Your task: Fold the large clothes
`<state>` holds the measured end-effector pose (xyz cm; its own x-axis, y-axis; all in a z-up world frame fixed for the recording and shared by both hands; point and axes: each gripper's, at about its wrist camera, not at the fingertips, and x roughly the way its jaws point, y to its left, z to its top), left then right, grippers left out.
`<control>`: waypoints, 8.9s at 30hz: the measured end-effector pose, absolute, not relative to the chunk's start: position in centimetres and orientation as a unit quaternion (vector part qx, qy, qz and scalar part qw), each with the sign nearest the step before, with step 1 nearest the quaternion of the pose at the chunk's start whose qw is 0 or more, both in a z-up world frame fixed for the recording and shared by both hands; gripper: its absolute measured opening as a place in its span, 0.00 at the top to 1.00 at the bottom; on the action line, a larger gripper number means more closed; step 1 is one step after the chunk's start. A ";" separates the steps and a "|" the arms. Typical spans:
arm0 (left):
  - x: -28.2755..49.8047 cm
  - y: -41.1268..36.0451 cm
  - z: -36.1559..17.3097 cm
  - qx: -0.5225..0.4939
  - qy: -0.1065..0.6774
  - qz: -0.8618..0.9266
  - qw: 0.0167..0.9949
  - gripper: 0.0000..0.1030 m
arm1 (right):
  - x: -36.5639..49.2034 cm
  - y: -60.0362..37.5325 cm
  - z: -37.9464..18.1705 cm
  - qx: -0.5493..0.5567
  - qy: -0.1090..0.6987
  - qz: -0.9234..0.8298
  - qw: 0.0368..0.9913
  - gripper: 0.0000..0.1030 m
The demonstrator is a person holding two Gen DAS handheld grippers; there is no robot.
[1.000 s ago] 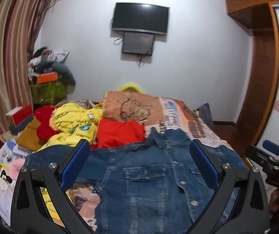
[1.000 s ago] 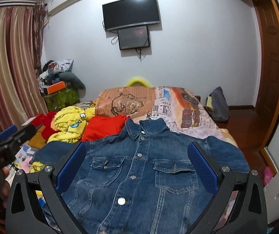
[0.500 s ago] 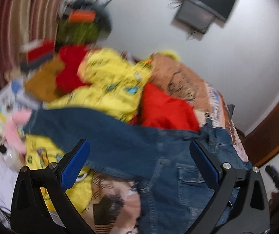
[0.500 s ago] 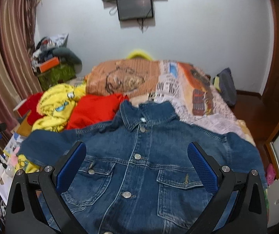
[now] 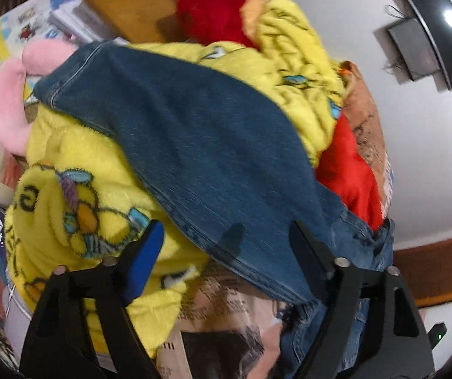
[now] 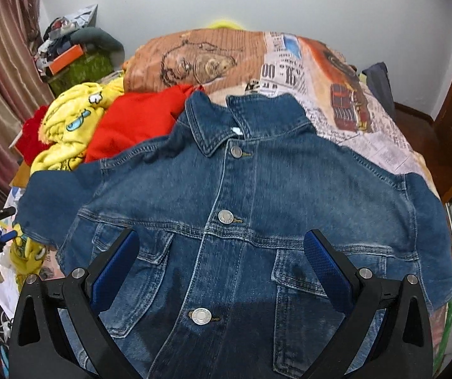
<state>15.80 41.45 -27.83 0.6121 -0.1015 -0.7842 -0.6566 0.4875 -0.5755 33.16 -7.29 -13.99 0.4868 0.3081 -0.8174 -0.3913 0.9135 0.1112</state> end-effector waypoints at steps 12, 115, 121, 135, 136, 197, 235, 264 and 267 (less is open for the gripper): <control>20.1 43.2 -30.1 -0.394 0.428 0.249 0.774 0.59 | 34.2 -6.9 -14.9 -0.052 0.481 0.191 0.854 0.00; 24.2 24.1 -23.7 -0.086 0.491 0.086 0.862 0.38 | 35.9 10.8 -21.8 -0.318 0.490 0.345 0.735 0.43; 24.0 23.8 -23.2 -0.084 0.488 0.087 0.865 0.38 | 36.2 10.5 -20.8 -0.276 0.489 0.367 0.741 0.83; 25.6 20.8 -20.5 -0.062 0.472 0.077 0.876 0.38 | 37.8 -1.2 -7.7 -0.116 0.380 0.347 0.849 0.87; 25.8 20.5 -20.5 -0.062 0.471 0.075 0.877 0.38 | 37.9 -2.4 -7.0 -0.104 0.374 0.342 0.856 0.87; 31.7 6.2 -17.0 0.057 0.464 -0.013 0.884 0.16 | 36.4 -33.1 -14.4 0.134 0.488 0.094 0.857 0.37; 36.2 -1.7 -21.9 0.045 0.503 -0.061 0.861 0.12 | 39.3 -44.7 -22.6 0.327 0.474 -0.058 0.816 0.80; 32.0 1.5 -18.4 0.031 0.458 -0.054 0.887 0.12 | 37.3 -20.1 -13.9 0.093 0.453 0.246 0.852 0.87; 31.7 1.9 -18.6 0.028 0.460 -0.052 0.886 0.12 | 37.2 -18.8 -15.6 0.084 0.481 0.253 0.835 0.87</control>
